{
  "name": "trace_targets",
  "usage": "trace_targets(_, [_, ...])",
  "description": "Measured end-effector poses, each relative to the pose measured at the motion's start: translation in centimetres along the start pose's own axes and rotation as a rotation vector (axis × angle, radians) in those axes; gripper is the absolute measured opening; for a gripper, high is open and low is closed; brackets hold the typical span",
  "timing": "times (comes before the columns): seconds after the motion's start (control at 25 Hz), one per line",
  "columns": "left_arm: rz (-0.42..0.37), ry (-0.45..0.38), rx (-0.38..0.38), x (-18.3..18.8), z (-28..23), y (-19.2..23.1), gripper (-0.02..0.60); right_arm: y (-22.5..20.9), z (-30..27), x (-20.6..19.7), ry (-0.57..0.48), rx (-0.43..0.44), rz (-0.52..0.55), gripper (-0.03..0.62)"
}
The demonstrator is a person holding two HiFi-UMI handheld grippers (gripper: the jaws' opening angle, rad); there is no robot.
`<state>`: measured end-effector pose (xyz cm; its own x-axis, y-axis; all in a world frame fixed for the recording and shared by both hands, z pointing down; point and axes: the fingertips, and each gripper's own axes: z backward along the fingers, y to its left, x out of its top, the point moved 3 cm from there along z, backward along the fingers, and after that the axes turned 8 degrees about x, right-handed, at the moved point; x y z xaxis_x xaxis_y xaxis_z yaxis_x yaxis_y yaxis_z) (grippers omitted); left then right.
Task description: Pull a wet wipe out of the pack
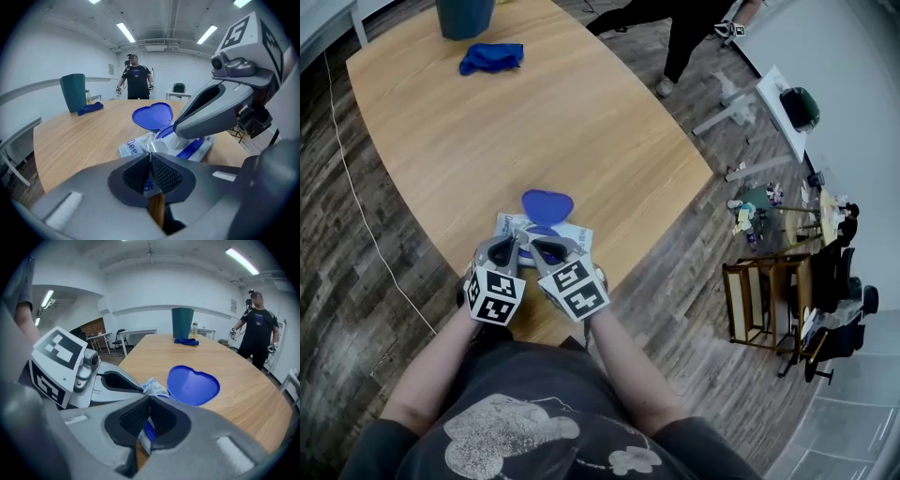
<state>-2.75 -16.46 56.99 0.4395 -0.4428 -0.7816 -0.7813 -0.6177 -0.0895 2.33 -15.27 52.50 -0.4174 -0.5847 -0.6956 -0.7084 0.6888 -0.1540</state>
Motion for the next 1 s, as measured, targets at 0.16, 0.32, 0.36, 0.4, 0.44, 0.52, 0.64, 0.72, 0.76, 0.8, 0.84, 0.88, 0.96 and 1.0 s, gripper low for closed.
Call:
trace_targets(0.16, [-0.004,-0.008,0.006,0.0,0.0,0.1,0.029,-0.4,1.3,0.3,-0.049,-0.013,-0.058,-0.006])
trace_targets(0.32, [-0.006,-0.008,-0.001,0.0,-0.1,0.0,0.029,-0.2,2.8,0.5,-0.086,-0.030,-0.065,-0.006])
trace_targets(0.36, [-0.009,-0.009,-0.002,0.0,0.0,0.0,0.029,-0.1,3.3,0.6,-0.097,-0.036,-0.069,-0.006])
trace_targets(0.4, [-0.012,-0.009,-0.003,0.0,0.0,0.1,0.029,0.0,3.7,0.7,-0.112,-0.043,-0.076,-0.006])
trace_targets(0.44, [-0.015,-0.010,-0.003,0.0,0.0,0.1,0.028,0.0,4.2,0.9,-0.131,-0.051,-0.087,-0.006])
trace_targets(0.52, [-0.018,-0.010,-0.004,0.0,-0.1,0.1,0.029,-0.3,5.5,1.1,-0.176,-0.072,-0.117,-0.006])
trace_targets(0.64, [-0.017,-0.011,-0.007,-0.1,-0.1,0.2,0.028,-0.6,7.8,1.5,-0.244,-0.106,-0.156,-0.006])
trace_targets(0.72, [-0.015,-0.011,-0.011,-0.2,-0.1,0.2,0.028,-0.8,9.3,1.9,-0.278,-0.131,-0.166,-0.006])
trace_targets(0.76, [-0.013,-0.011,-0.014,-0.2,-0.1,0.2,0.029,-0.9,9.9,2.0,-0.291,-0.145,-0.169,-0.006])
trace_targets(0.8, [-0.012,-0.012,-0.017,-0.2,-0.1,0.3,0.029,-1.0,10.5,2.1,-0.301,-0.159,-0.173,-0.006])
trace_targets(0.84, [-0.009,-0.013,-0.021,-0.2,-0.1,0.3,0.029,-1.2,10.9,2.1,-0.309,-0.172,-0.177,-0.006])
trace_targets(0.88, [-0.005,-0.015,-0.026,-0.2,0.0,0.3,0.029,-1.3,11.3,2.0,-0.312,-0.185,-0.182,-0.006])
trace_targets(0.96, [0.010,-0.021,-0.041,-0.2,0.1,0.5,0.034,-1.4,11.6,1.8,-0.314,-0.208,-0.190,-0.006])
trace_targets(1.0, [0.017,-0.023,-0.049,-0.1,0.2,0.6,0.039,-1.4,11.7,1.7,-0.315,-0.217,-0.196,-0.006])
